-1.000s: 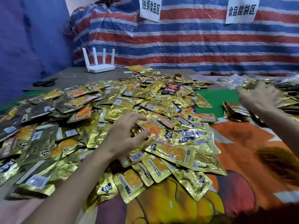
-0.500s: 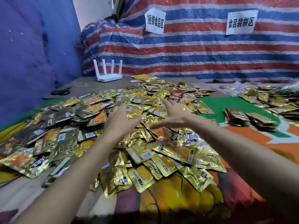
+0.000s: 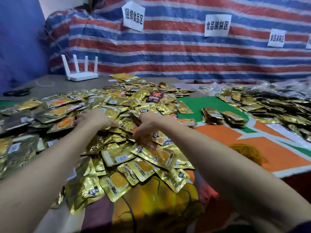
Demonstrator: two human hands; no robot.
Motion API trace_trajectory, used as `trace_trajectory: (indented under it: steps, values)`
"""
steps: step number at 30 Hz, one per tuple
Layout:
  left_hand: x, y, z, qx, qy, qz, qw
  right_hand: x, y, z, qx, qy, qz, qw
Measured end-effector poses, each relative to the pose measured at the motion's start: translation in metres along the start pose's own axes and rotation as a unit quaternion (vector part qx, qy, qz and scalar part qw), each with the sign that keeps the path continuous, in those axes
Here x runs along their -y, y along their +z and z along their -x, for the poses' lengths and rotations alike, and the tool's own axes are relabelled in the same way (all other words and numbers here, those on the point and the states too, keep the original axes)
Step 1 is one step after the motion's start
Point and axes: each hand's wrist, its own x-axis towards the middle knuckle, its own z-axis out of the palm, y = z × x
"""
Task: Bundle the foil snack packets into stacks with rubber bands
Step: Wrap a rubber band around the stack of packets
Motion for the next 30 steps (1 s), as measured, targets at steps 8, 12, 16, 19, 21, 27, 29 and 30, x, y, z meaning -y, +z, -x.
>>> trace_trajectory:
  steps: [8, 12, 16, 19, 21, 27, 29, 30]
  values:
    - [-0.019, -0.018, -0.001, 0.068, 0.049, 0.018, 0.996, 0.012, 0.016, 0.001, -0.1, -0.023, 0.079, 0.992]
    - [-0.017, -0.015, 0.001, 0.04, 0.028, 0.097, 0.994, 0.026, 0.029, -0.004, -0.164, -0.024, 0.085, 0.982]
    - [-0.001, -0.016, -0.004, 0.112, -0.029, 0.289, 0.95, 0.022, 0.022, -0.003, -0.198, -0.023, 0.056, 0.978]
    - [0.014, -0.022, -0.005, 0.122, -0.067, 0.36, 0.922, 0.013, 0.012, 0.002, -0.206, -0.009, 0.005, 0.978]
    - [0.022, -0.026, -0.005, 0.118, -0.072, 0.396, 0.908, 0.008, 0.007, 0.006, -0.205, -0.008, -0.042, 0.978]
    - [0.042, -0.032, -0.001, 0.181, -0.047, 0.521, 0.832, 0.005, -0.013, 0.016, -0.233, -0.046, -0.23, 0.944]
    - [0.046, -0.036, 0.006, 0.179, -0.032, 0.558, 0.81, 0.005, -0.02, 0.019, -0.231, -0.064, -0.292, 0.926]
    - [0.048, -0.037, 0.007, 0.177, -0.024, 0.571, 0.801, 0.006, -0.022, 0.02, -0.227, -0.07, -0.317, 0.918]
